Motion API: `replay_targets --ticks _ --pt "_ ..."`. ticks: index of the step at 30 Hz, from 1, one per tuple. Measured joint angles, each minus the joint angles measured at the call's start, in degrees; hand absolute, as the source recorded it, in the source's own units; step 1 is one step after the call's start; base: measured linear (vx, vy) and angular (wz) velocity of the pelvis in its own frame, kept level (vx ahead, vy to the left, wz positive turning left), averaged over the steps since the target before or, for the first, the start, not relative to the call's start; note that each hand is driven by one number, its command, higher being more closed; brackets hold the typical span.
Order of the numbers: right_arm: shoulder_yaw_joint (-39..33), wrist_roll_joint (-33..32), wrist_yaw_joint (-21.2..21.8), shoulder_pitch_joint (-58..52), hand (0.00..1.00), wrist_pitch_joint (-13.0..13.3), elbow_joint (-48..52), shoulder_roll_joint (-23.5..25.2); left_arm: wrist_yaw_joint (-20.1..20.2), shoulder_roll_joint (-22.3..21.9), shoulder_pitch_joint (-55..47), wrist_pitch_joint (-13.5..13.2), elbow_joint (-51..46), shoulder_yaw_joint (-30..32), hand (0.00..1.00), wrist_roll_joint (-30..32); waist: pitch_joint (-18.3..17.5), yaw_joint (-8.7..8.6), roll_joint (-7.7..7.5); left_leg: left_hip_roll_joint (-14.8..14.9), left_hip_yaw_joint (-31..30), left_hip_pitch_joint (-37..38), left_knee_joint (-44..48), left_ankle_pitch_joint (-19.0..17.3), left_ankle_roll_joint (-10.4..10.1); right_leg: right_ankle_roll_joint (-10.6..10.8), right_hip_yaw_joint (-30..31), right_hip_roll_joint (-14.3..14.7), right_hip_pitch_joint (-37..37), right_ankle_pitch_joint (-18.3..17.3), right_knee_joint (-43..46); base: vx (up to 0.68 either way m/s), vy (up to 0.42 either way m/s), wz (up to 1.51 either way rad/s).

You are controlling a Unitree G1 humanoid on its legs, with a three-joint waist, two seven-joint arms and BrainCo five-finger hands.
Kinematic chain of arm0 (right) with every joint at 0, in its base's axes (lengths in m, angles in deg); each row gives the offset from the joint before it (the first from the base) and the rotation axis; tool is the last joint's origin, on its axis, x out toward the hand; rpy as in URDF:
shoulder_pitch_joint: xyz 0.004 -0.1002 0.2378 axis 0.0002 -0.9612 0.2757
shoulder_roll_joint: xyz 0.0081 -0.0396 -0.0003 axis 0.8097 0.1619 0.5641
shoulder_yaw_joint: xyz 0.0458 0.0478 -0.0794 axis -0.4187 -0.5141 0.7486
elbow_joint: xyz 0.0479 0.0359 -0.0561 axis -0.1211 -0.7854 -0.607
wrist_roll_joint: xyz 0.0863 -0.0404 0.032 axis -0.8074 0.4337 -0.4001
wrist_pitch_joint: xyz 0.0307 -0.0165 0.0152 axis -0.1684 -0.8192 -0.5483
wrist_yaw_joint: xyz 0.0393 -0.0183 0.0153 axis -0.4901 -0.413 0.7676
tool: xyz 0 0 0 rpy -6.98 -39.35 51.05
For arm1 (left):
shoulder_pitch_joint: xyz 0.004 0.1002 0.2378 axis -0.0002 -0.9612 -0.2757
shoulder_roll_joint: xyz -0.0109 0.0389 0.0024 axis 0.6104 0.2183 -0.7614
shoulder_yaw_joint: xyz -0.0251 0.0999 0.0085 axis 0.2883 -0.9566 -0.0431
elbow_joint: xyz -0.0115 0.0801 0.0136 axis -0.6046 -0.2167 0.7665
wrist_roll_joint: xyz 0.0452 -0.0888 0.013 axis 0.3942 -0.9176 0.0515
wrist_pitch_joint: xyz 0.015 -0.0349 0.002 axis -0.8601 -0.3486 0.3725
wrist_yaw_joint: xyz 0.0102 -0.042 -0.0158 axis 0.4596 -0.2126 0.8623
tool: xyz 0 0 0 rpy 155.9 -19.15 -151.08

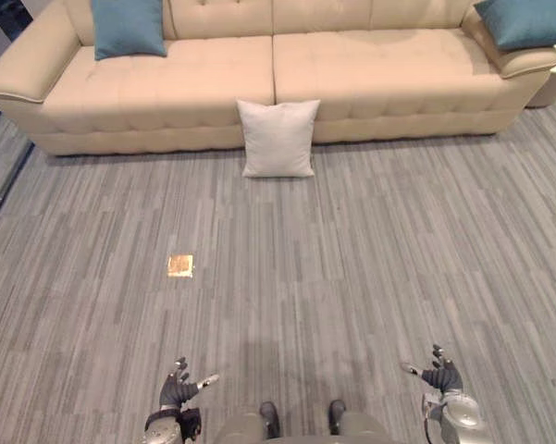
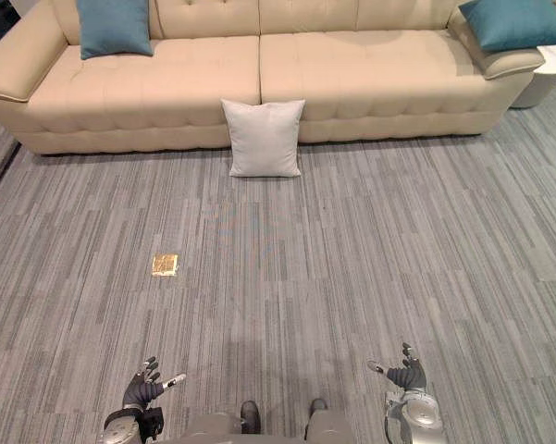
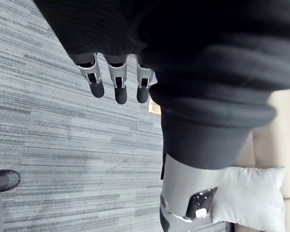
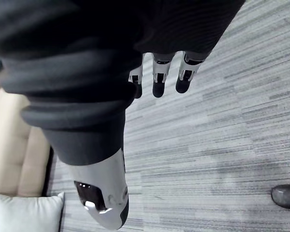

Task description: Pick up cushions and gather them together orderly.

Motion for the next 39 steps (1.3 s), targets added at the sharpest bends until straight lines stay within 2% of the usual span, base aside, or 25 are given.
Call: replay_targets --ticks 3,5,6,8,9,10,12,13,14,16,17,19,21,22,23,24,25,27,29,30,32,34,37,38,39 --pt "1.15 -0.1 -0.11 -0.37 0.0 -0.42 0.06 0.38 -0.83 1.62 0.78 0.01 -0.07 -0.37 0.0 0.0 1.09 -0.54 0.26 0.34 -0.95 4.51 -1.03 -2.37 -0.39 -1.83 -3.74 0.62 -5.36 -2.37 1.26 0.38 0.097 0.12" --pt "1.19 -0.43 -0.21 -0.31 0.0 -0.43 0.1 -0.06 -1.23 2.07 2.57 0.01 0.05 -0.33 0.0 -0.02 1.77 -1.38 0.51 1.15 -2.66 7.86 -3.82 -2.58 -0.51 -3.0 -6.37 2.46 -8.15 -1.6 -6.07 0.51 0.02 0.53" --pt "1.17 -0.48 -0.32 -0.31 0.0 -0.42 0.1 -0.72 -1.23 1.96 4.07 -0.06 0.15 -0.45 0.0 0.0 2.49 -2.12 1.6 2.52 -4.21 10.6 -6.64 -2.43 -0.78 -4.58 -7.89 4.15 -9.76 1.03 -12.56 0.63 -0.022 0.83" --pt "1.16 -0.45 -0.4 -0.42 0.0 -0.41 0.46 -1.13 -1.26 2.27 5.76 -0.18 0.33 -0.93 0.0 0.11 3.3 -3.28 1.9 3.61 -6.73 14.08 -10.16 -1.22 -3.61 -5.96 -9.81 6.19 -11.59 9.01 -24.13 0.69 -0.056 0.84" --pt "1.1 -0.43 -0.4 -1.08 0.0 -0.39 0.78 -1.2 -1.24 2.25 6.38 -0.22 0.5 -0.99 0.0 0.21 3.17 -3.56 1.21 3.97 -7.51 16.16 -10.08 -1.56 -5.79 -9.11 -9.61 6.8 -12.15 17.74 -27.61 0.76 -0.133 0.62" --pt "0.63 -0.43 -0.43 -0.35 0.0 -0.55 0.77 -1.82 -1.23 1.07 6.93 -0.21 1.12 -0.85 0.0 0.23 3.34 -3.62 3.45 6.22 -8.01 16.39 -7.65 -1.45 -8.51 -12.43 -10.99 7.15 -12.18 19.19 -22.98 0.76 -0.136 0.57" --pt "0.78 -0.35 -0.23 0.77 0.0 -0.52 2.0 -1.65 -0.97 0.5 7.53 -0.21 1.33 -0.96 0.0 0.25 3.85 -4.02 3.22 6.03 -7.01 13.61 -0.04 5.25 -14.35 -12.6 -11.33 5.24 -11.76 13.77 -17.97 0.73 -0.168 0.41" --pt "1.39 -0.31 -0.1 0.89 0.0 -0.35 3.63 -1.67 -0.99 -0.97 6.83 -0.25 1.27 -0.41 0.0 0.25 4.65 -3.97 2.98 6.24 -5.09 9.19 14.19 18.0 -13.82 -12.21 -11.34 4.73 -5.53 10.38 -19.4 0.73 -0.223 0.29" --pt "2.06 -0.31 -0.13 0.94 0.0 -0.26 3.98 -1.72 -0.98 -1.46 6.17 -0.4 1.11 -0.2 0.0 0.25 4.96 -3.4 2.79 7.82 -4.32 6.54 21.35 18.41 -13.94 -12.25 -11.29 5.04 -2.27 9.98 -21.61 0.71 -0.181 0.05" --pt "3.33 -0.5 -0.21 1.11 0.0 0.37 6.33 -0.4 -0.88 -1.52 5.62 -0.54 0.81 0.45 0.0 0.14 5.5 -1.32 2.89 13.03 -0.47 -2.7 41.13 13.36 -8.7 -12.92 -10.38 7.35 7.88 9.07 -27.55 0.72 -0.099 -0.27" --pt "3.32 -0.75 -0.34 1.16 0.0 0.53 8.23 0.54 -0.86 -1.59 5.5 -0.58 -0.38 0.49 0.0 0.13 6.26 -0.03 1.41 14.19 1.72 -7.63 44.21 11.56 -6.41 -12.49 -9.31 7.46 12.52 8.01 -30.58 0.62 -0.062 -0.26" --pt "3.31 -1.69 -0.44 1.26 0.0 0.98 10.52 0.91 -0.83 -2.13 5.4 -0.69 -1.67 0.49 0.0 0.15 6.46 1.31 1.04 14.68 3.65 -15.36 41.95 9.04 -5.54 -11.07 -7.94 7.49 17.65 6.14 -34.67 0.57 -0.008 -0.34" --pt "3.3 -1.75 -0.61 1.87 0.0 1.12 10.79 1.0 -0.78 -2.73 5.01 -0.62 -1.62 0.44 0.0 0.24 6.49 2.55 1.0 13.9 4.0 -21.16 31.96 7.86 -5.3 -9.58 -5.92 7.36 20.69 4.68 -36.71 0.6 0.096 -0.54" --pt "3.06 -1.86 -1.01 1.99 0.0 1.17 10.69 1.23 -0.75 -2.86 4.72 -0.58 -1.35 0.4 0.0 0.25 6.85 3.23 0.44 11.95 2.86 -22.83 21.47 8.29 -5.94 -8.19 -4.52 6.32 22.96 3.05 -37.33 0.7 0.246 -0.67" --pt "2.37 -2.02 -1.33 1.86 0.0 1.3 9.2 1.21 -0.76 -3.26 4.11 -0.48 -0.84 0.34 0.0 0.25 6.32 3.52 0.52 9.27 0.14 -21.59 6.25 11.57 -9.12 -6.47 -2.81 5.46 24.95 1.13 -37.7 0.61 0.257 -0.83" --pt "2.25 -2.01 -1.42 1.71 0.0 1.18 7.68 0.77 -0.84 -3.46 2.66 -0.4 -0.57 0.3 0.0 0.34 5.8 3.7 0.83 8.67 -1.68 -20.72 1.9 18.94 -7.92 -5.02 -1.3 5.6 26.12 -1.15 -37.45 0.72 0.334 -0.71" --pt "2.49 -1.98 -1.34 1.78 0.0 0.81 6.02 1.3 -0.86 -3.35 2.49 -0.31 0.51 0.44 0.0 0.4 5.03 3.55 -0.9 7.12 -1.28 -20.84 4.69 16.9 -4.42 -4.88 0.15 3.51 26.37 -2.9 -35.9 0.48 0.235 -0.41" --pt "2.51 -1.5 -1.32 0.64 0.0 0.84 5.84 1.57 -0.82 -3.27 2.64 -0.21 1.39 0.66 0.0 0.64 3.38 3.36 -1.84 5.5 0.65 -21.01 8.69 11.8 -3.04 -4.04 2.97 0.61 23.36 -3.41 -28.3 0.63 0.29 -0.27" --pt "2.76 -1.22 -1.26 0.68 0.0 0.86 5.08 2.02 -0.84 -3.75 2.38 -0.14 1.55 0.41 0.0 0.7 3.11 3.51 -2.11 4.99 3.61 -17.56 10.8 7.12 -1.22 0.4 5.03 -1.71 19.35 -1.42 -15.31 0.61 0.288 -0.5" --pt "3.49 -0.51 -1.2 1.16 0.0 0.81 4.33 2.52 -0.89 -3.46 2.18 0.05 1.67 0.1 0.0 0.68 3.2 3.33 -1.99 4.31 4.34 -13.2 10.39 4.74 -0.35 5.0 5.92 -2.86 15.34 0.88 -2.42 0.59 0.203 -0.43" --pt "5.41 0.43 -1.13 1.8 0.0 0.8 3.34 2.83 -1.0 -3.32 2.17 0.14 1.68 -0.08 0.0 0.67 3.53 2.43 -1.27 3.86 4.55 -5.29 7.43 2.91 0.1 1.62 4.41 -2.55 10.46 -0.8 10.99 0.55 0.122 -0.35" --pt "7.4 0.7 -1.08 1.91 0.0 0.94 3.27 2.87 -1.17 -2.34 2.58 -0.06 1.79 -0.05 0.0 0.63 3.23 1.68 0.11 4.02 4.62 3.66 0.12 2.93 0.07 -3.14 -2.11 -0.77 3.48 -3.38 10.41 0.54 0.056 -0.26" --pt "7.37 0.7 -1.08 1.76 0.0 0.81 2.39 2.67 -1.15 -2.01 5.01 -0.07 3.7 0.04 0.0 0.62 3.6 0.08 0.6 4.58 4.07 8.89 -3.84 2.99 -0.03 -4.58 -5.9 2.34 -2.6 -3.04 -6.41 0.53 -0.03 0.27" --pt "7.35 0.68 -1.07 1.23 0.0 0.57 2.32 2.32 -1.18 -1.55 5.58 -0.03 4.19 0.11 0.0 0.62 3.56 -0.97 -0.26 4.59 3.28 10.79 -4.98 2.97 -0.26 -4.99 -5.6 3.54 -4.1 1.61 -16.68 0.54 -0.109 0.62" --pt "7.12 0.69 -1.09 0.53 0.0 0.2 2.32 2.2 -1.2 -1.34 5.54 -0.03 4.33 0.13 0.0 0.63 3.5 -1.45 -0.75 4.41 2.45 12.29 -5.62 2.79 -2.24 -5.04 -4.87 4.42 -3.83 7.26 -25.1 0.68 -0.202 0.6"
